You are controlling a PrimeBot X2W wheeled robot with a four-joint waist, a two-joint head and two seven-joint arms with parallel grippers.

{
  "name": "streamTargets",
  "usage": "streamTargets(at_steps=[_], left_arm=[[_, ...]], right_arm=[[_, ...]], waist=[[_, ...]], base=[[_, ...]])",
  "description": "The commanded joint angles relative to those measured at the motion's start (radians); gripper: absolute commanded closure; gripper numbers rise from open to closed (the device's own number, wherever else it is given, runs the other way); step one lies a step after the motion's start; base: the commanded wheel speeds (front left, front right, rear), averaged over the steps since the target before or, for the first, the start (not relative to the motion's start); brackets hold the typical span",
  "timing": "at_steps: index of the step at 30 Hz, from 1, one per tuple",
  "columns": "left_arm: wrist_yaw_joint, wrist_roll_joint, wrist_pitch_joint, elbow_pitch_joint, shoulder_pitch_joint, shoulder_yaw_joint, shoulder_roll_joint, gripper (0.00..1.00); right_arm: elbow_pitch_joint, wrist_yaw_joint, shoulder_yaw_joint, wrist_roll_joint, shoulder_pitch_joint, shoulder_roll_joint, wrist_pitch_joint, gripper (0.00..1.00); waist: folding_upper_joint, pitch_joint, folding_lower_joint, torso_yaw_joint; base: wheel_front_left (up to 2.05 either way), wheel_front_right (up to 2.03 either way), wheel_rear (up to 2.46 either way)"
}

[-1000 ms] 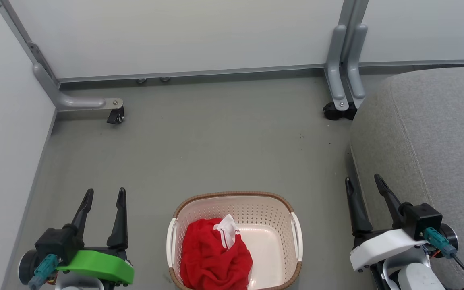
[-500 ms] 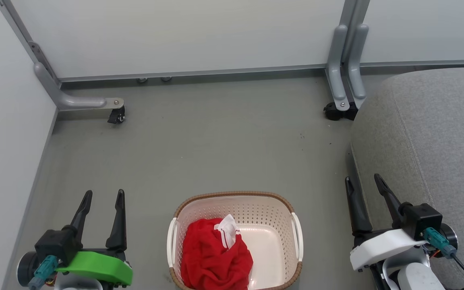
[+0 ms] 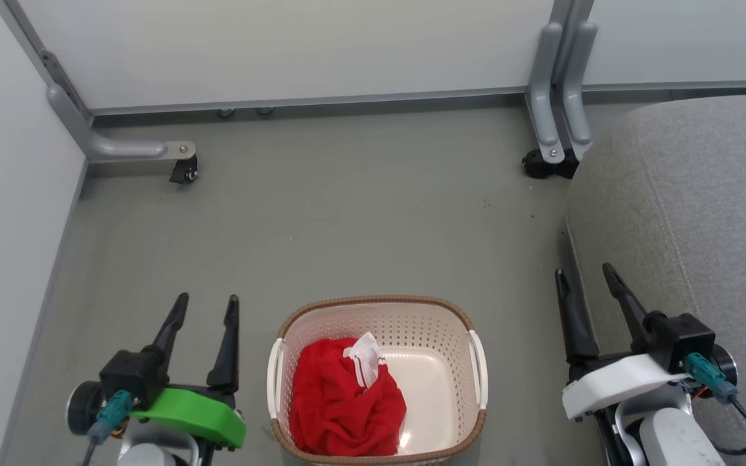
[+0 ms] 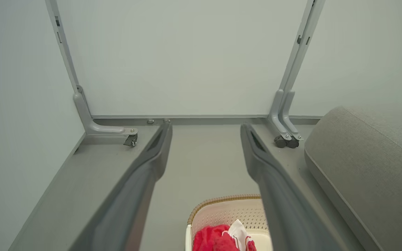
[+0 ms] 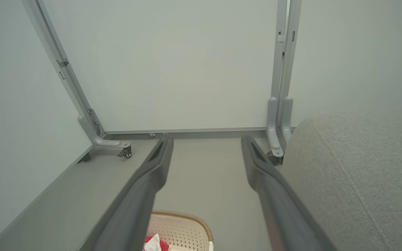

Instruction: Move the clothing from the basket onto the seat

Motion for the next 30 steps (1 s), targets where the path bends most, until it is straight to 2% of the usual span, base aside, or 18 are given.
streamTargets(at_steps=[1,10,19,25,30], left_arm=[[-0.004,0.005,-0.001,0.025,-0.033,-0.026,-0.007,0.00],[-0.003,-0.003,-0.001,0.242,-0.237,-0.228,-0.031,0.00],[-0.003,0.034,0.000,0.542,-0.477,-0.425,-0.053,0.00],[-0.003,0.050,0.004,0.722,-0.619,-0.528,-0.064,0.00],[-0.003,0.015,0.035,0.823,-0.695,-0.609,-0.070,0.00]], right_arm=[[-0.010,0.000,0.001,0.001,-0.023,-0.004,0.002,0.00],[-0.071,0.000,0.028,-0.021,-0.135,-0.003,0.007,0.00],[-0.145,0.000,0.041,-0.040,-0.240,-0.003,0.007,0.00],[-0.195,0.000,0.038,-0.036,-0.285,-0.003,0.004,0.00],[-0.231,0.000,0.041,-0.028,-0.311,-0.003,0.001,0.00]], waist=[[-0.0001,0.039,0.0000,-0.004],[-0.0001,0.239,0.0000,-0.040],[-0.0001,0.464,0.0000,-0.083],[-0.0001,0.599,0.0000,-0.114],[-0.0001,0.700,0.0000,-0.138]], base=[[0.00,0.00,0.00],[0.00,0.00,0.00],[0.00,0.00,0.00],[0.00,0.00,0.00],[0.00,0.00,0.00]])
